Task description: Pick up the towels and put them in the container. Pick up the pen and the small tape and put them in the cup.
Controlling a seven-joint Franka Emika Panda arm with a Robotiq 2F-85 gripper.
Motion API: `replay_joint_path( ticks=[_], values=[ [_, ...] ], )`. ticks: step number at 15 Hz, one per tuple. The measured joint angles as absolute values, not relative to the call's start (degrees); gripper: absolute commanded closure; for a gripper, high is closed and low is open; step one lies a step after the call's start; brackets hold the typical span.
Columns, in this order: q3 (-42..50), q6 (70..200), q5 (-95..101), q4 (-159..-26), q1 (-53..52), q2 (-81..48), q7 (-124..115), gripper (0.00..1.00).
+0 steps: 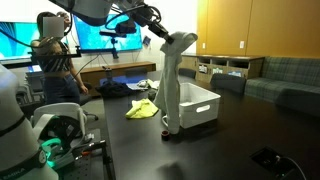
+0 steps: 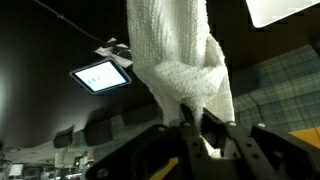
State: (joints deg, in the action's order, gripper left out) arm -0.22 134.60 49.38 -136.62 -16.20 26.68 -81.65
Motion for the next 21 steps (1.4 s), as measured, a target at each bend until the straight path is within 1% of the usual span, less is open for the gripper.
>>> replay_joint_path(
  ticks=[5, 11, 15, 21],
  values=[
    [-1.3, 141.2, 40.8, -133.4, -12.8, 23.5, -64.7, 0.95],
    [-5.4, 141.1, 27.7, -120.0, -9.9, 12.8, -45.0, 0.95],
    [-7.2, 139.1, 23.2, -109.6, -9.3, 4.3, -36.0, 0.96],
    [-8.0, 131.7, 23.2, -92.9, -10.3, -8.7, -32.7, 0.96]
  ],
)
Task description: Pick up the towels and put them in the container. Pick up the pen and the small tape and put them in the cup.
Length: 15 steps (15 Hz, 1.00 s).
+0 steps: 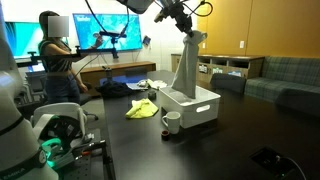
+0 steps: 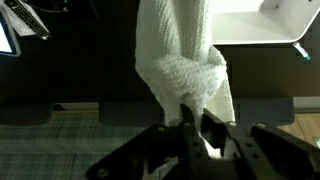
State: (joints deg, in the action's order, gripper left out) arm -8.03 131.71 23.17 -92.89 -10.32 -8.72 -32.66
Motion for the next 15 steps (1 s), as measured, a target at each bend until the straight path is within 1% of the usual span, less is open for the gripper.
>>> replay_joint_path(
  ticks=[8, 11, 12, 13, 15],
  values=[
    [-6.1, 122.6, 23.2, -72.4, -15.9, -24.7, -31.2, 0.96],
    [-4.6, 120.3, 23.1, -66.2, -17.7, -29.5, -30.9, 0.94],
    [-4.2, 119.7, 23.1, -64.5, -18.0, -30.9, -30.7, 0.64],
    [-3.8, 119.3, 23.0, -62.8, -18.4, -32.3, -30.6, 0.61],
    [-3.0, 118.3, 22.7, -59.8, -18.9, -34.7, -30.4, 0.48]
  ],
)
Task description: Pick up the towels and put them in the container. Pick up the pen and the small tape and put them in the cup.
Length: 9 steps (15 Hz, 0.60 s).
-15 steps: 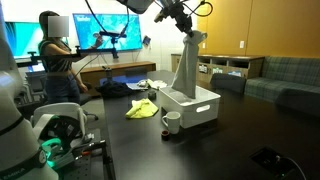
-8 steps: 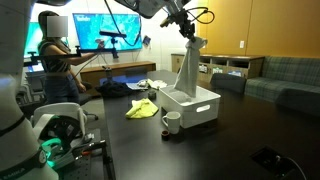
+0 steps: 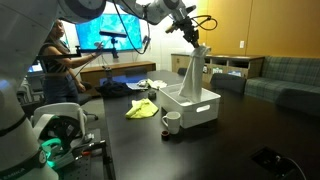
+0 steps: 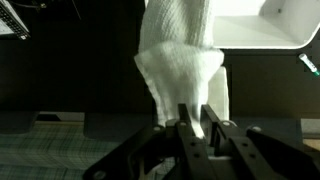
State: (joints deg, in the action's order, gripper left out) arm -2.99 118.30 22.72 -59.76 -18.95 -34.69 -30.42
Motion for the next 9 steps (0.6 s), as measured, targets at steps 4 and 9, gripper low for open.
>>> replay_joint_path(
  ticks=[4, 9],
  values=[
    [-2.2, 117.3, 22.2, -56.0, -19.2, -37.9, -30.1, 0.17],
    [-4.8, 116.4, 19.4, -60.6, -17.3, -36.6, -23.7, 0.0]
  ],
)
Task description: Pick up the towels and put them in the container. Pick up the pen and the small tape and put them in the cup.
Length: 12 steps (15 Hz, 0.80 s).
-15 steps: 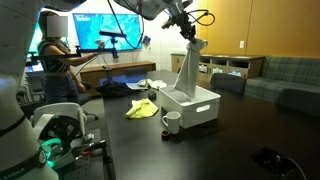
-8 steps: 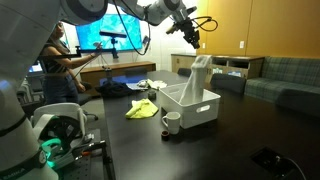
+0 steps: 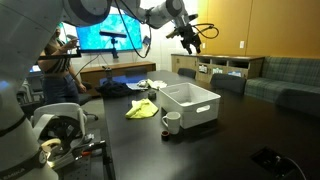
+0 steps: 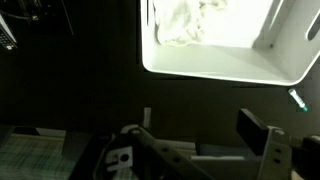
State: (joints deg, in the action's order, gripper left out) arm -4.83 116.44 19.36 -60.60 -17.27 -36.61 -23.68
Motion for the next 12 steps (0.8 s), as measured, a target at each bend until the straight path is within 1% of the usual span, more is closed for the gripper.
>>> replay_joint_path(
  ticks=[6, 12],
  values=[
    [-9.0, 116.3, 13.5, -78.5, -12.8, -30.0, -15.4, 0.0],
    [-8.6, 118.7, 7.8, -96.9, -11.7, -24.6, -11.9, 0.0]
  ],
)
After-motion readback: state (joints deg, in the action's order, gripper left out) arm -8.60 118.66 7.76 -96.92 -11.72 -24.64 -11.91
